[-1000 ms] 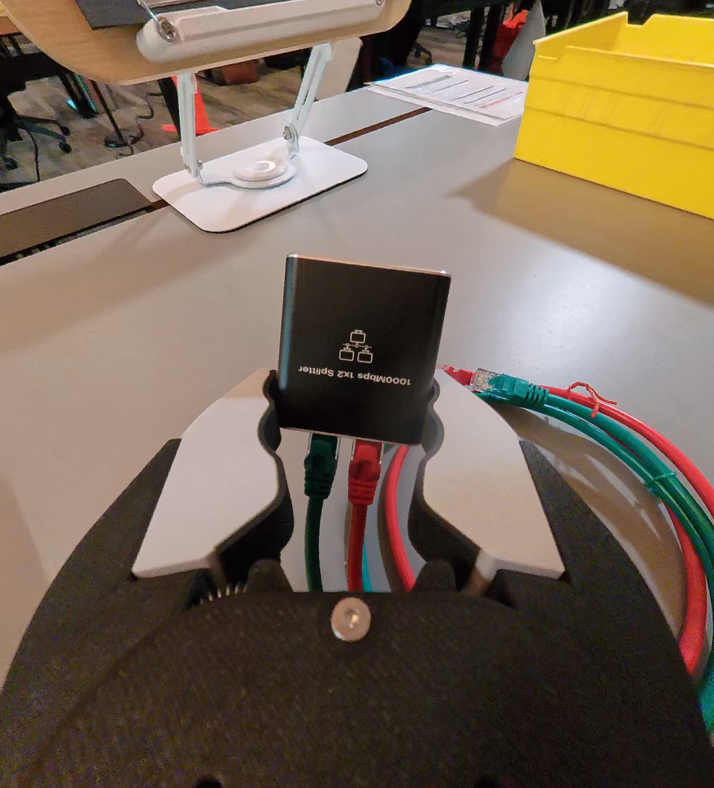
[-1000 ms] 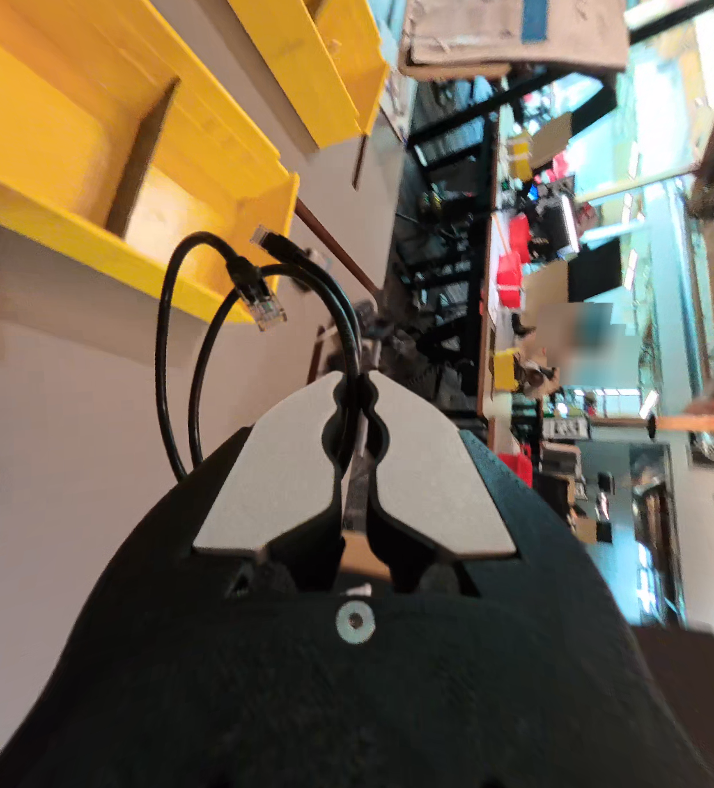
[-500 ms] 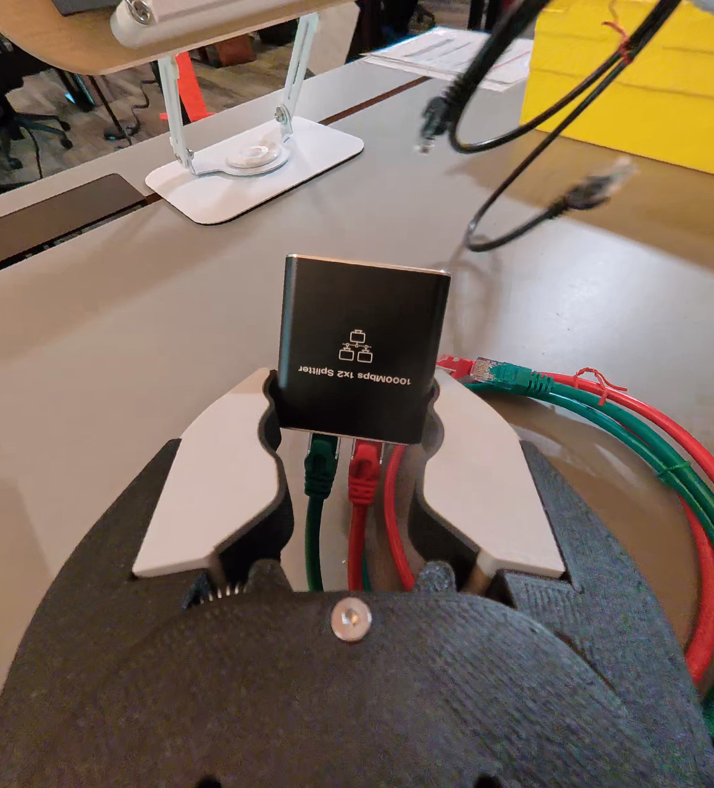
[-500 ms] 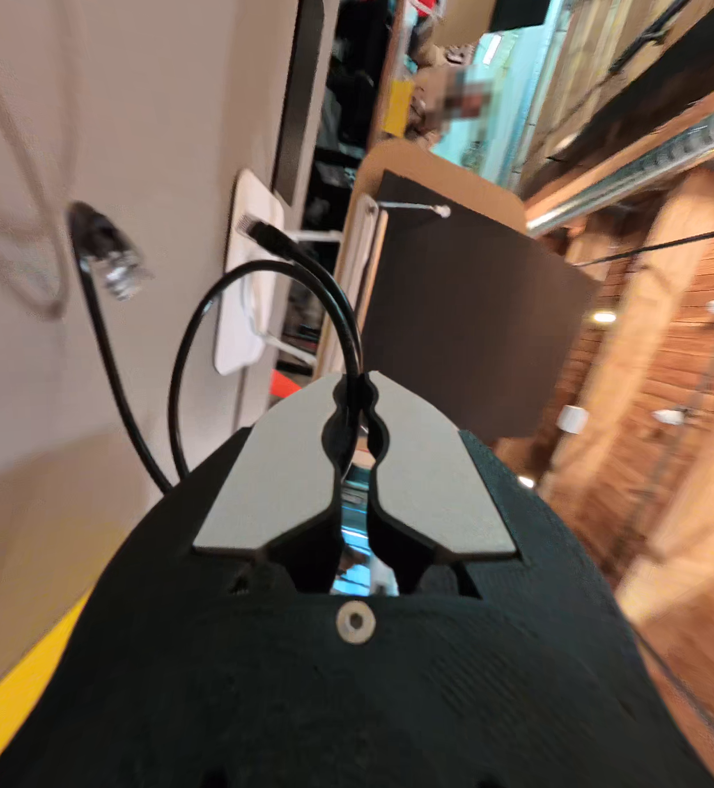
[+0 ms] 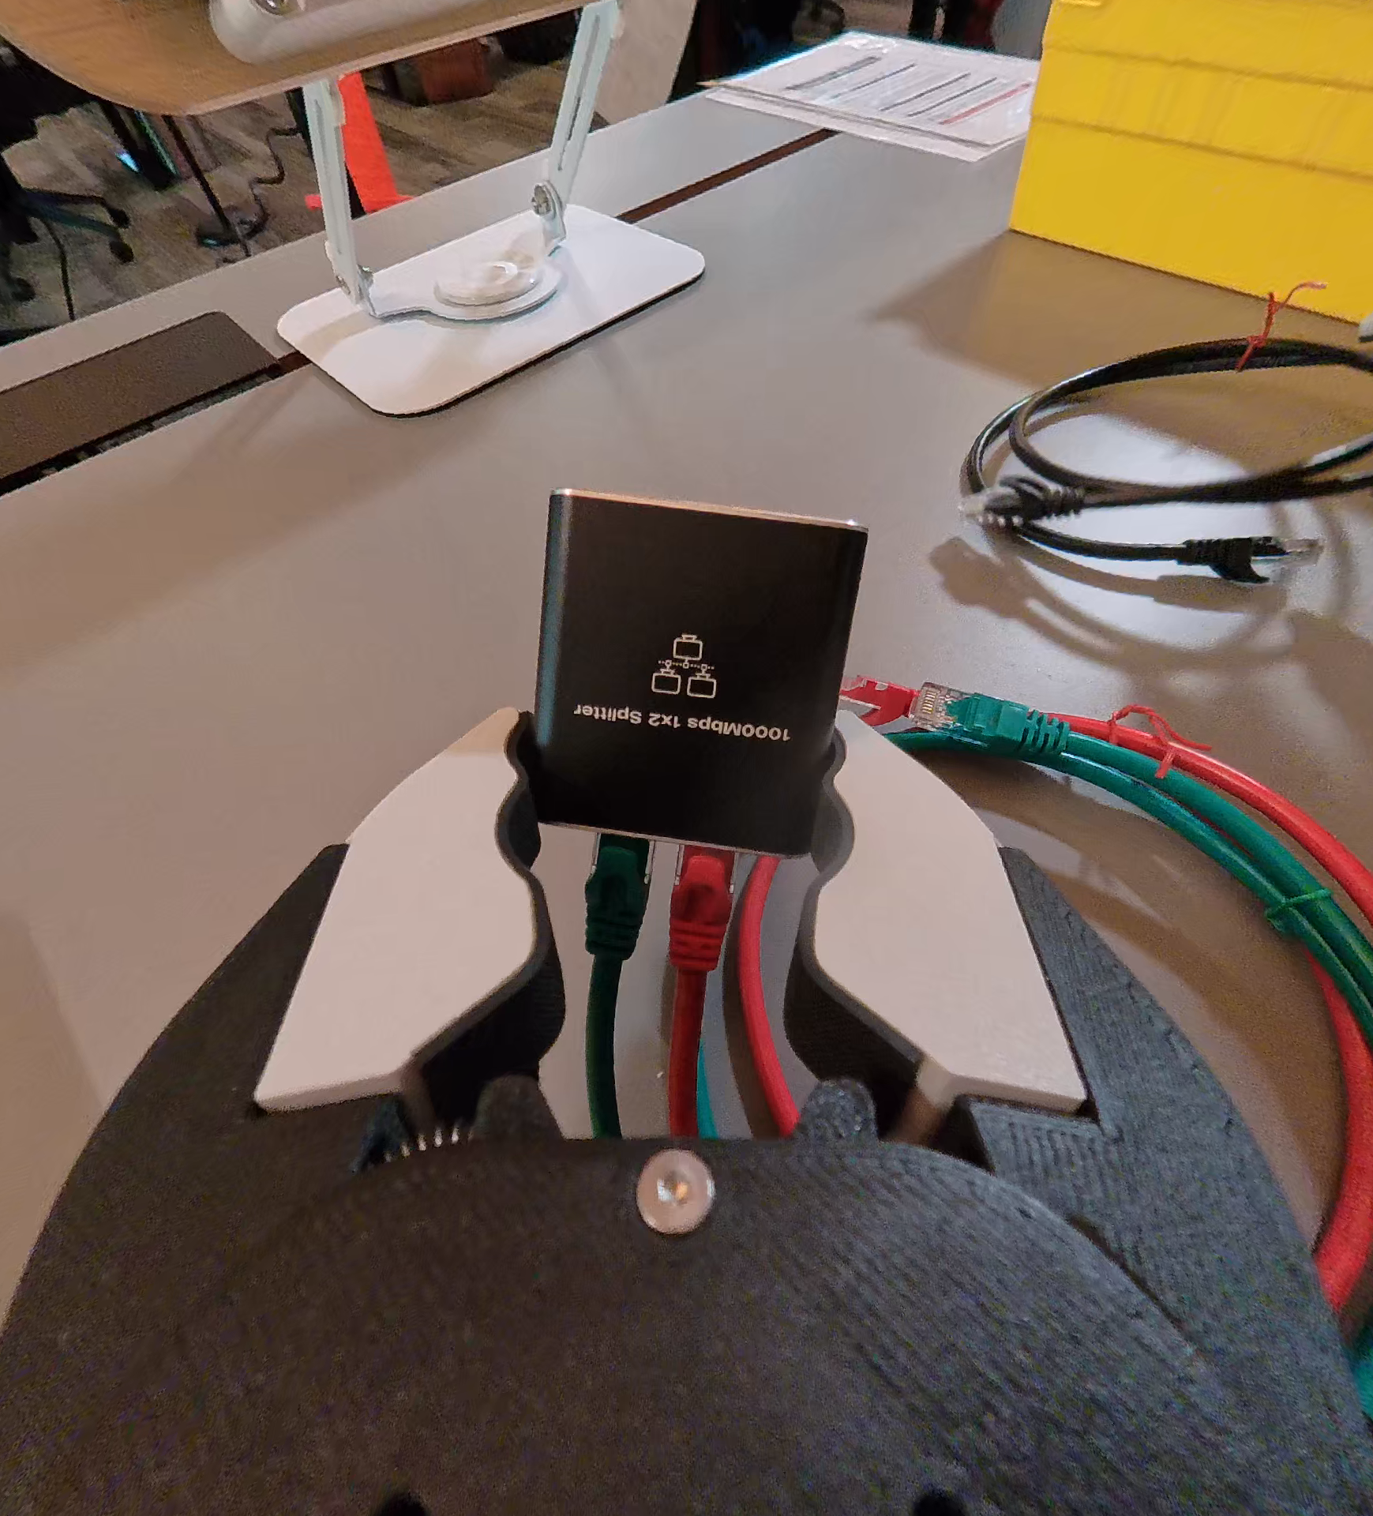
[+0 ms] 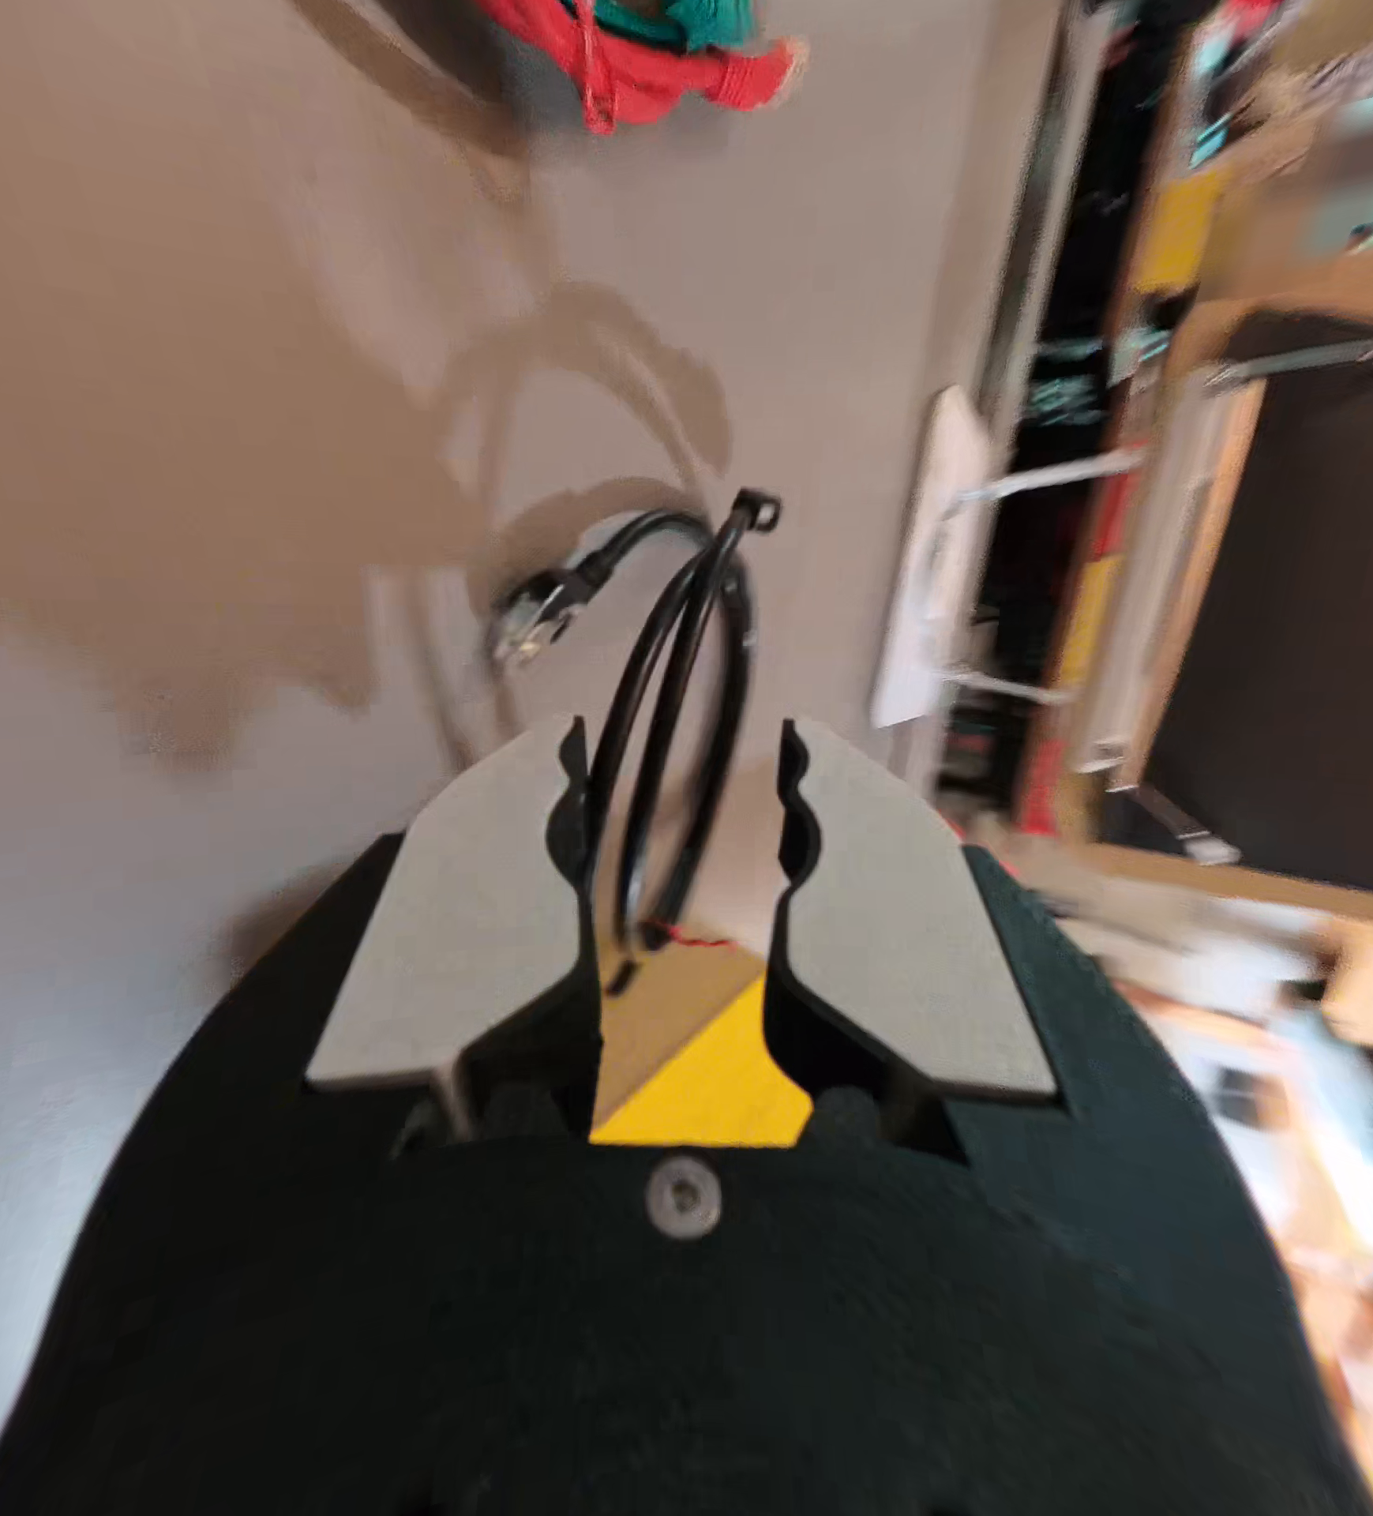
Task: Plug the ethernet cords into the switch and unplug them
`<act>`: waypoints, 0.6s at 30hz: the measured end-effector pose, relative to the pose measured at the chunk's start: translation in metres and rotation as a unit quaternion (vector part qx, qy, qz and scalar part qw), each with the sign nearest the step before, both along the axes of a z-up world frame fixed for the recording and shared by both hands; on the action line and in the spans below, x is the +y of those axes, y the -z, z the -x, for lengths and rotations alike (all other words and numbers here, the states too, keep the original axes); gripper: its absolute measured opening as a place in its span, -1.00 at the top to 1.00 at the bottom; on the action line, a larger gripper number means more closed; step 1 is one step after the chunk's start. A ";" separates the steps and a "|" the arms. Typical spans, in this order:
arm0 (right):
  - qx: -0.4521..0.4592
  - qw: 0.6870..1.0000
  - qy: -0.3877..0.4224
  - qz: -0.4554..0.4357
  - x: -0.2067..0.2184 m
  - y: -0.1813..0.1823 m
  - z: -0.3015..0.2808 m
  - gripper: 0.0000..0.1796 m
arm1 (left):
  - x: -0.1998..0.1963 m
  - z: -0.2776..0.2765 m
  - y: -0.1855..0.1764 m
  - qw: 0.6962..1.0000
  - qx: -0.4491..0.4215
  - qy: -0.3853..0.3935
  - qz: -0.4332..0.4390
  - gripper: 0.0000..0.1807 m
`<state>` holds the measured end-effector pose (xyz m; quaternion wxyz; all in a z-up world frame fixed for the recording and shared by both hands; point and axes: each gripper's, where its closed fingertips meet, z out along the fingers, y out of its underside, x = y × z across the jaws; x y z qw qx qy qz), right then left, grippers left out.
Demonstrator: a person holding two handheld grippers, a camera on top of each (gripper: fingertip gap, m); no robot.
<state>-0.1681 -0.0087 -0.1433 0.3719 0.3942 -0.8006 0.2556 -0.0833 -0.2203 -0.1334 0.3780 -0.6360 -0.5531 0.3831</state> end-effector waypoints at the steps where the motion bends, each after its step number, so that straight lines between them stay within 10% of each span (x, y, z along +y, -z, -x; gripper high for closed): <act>1: -0.055 0.998 0.024 -0.009 0.004 0.001 -0.001 0.46 | 0.000 0.000 0.000 1.000 -0.001 0.000 0.002 0.28; 9: -0.352 0.928 0.048 0.111 -0.035 -0.050 -0.014 0.55 | 0.003 0.001 0.002 1.000 -0.007 0.004 0.015 0.28; 18: -0.427 0.879 0.196 0.081 -0.068 0.024 0.002 0.40 | 0.003 0.001 0.003 1.000 -0.010 0.007 0.011 0.28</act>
